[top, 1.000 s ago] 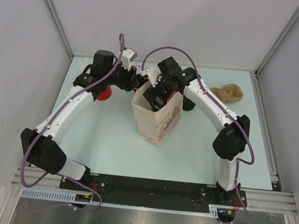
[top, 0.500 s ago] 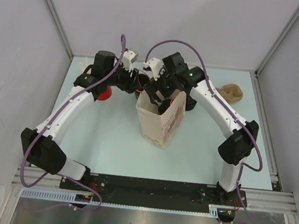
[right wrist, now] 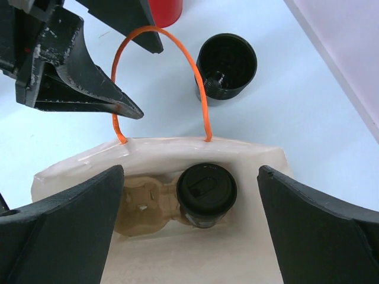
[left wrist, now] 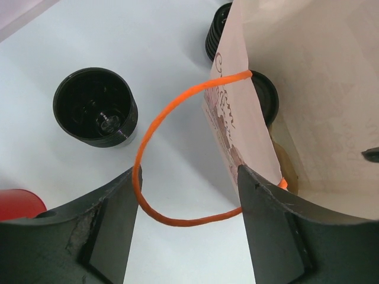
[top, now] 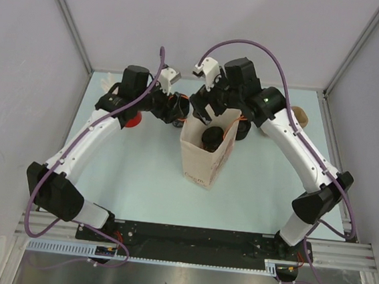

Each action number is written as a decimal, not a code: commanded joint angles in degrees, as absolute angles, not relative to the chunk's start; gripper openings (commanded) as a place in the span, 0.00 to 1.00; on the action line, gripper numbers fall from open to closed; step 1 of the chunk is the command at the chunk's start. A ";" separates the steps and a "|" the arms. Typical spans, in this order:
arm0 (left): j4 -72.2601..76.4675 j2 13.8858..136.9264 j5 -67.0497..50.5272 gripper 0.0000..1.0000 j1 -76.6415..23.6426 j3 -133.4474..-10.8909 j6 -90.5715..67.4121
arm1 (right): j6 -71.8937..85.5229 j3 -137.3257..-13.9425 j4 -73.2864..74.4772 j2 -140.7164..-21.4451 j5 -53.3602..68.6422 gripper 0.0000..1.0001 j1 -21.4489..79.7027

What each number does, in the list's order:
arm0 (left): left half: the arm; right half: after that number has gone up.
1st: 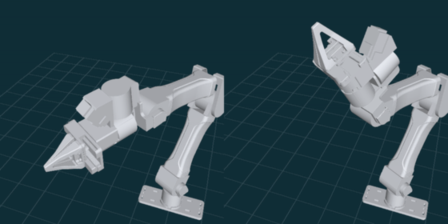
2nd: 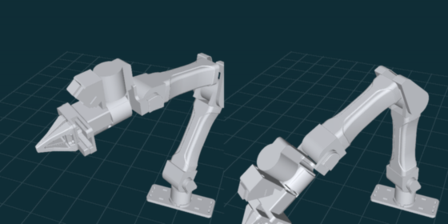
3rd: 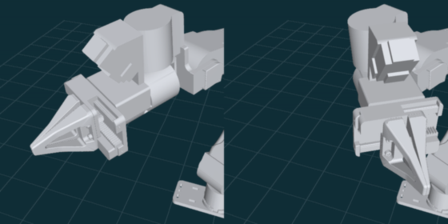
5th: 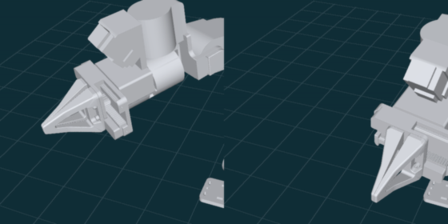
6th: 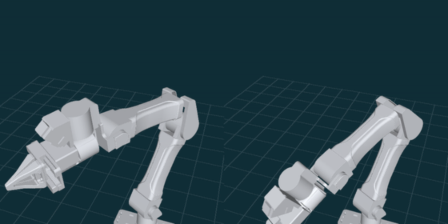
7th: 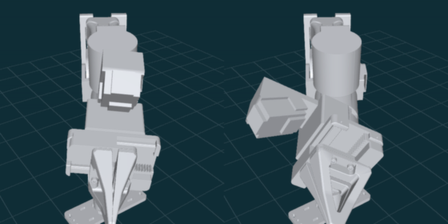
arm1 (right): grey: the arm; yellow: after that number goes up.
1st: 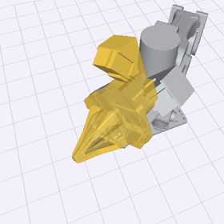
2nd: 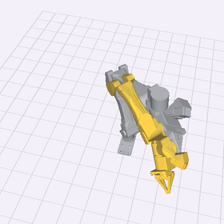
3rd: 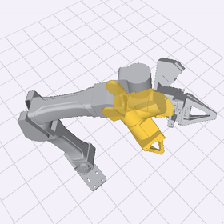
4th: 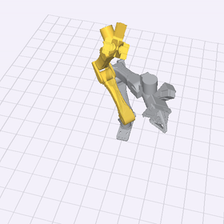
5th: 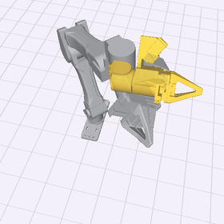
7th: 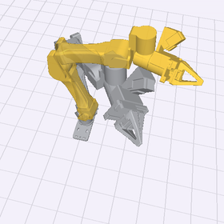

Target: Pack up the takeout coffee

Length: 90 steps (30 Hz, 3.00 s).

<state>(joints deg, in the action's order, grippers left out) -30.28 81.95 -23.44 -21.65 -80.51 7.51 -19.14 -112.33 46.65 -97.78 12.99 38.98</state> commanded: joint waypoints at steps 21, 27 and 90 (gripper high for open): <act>-41.04 81.21 -28.23 1.00 -22.06 -101.77 14.50 | -22.42 -97.21 38.94 -73.66 20.39 1.00 21.47; -41.40 78.40 -23.91 1.00 -18.91 -103.01 14.86 | -18.47 -88.69 32.01 -68.04 21.88 1.00 12.93; -20.31 80.16 -24.35 0.83 10.90 -75.41 13.01 | -12.30 -69.26 18.37 -68.38 18.81 1.00 -2.11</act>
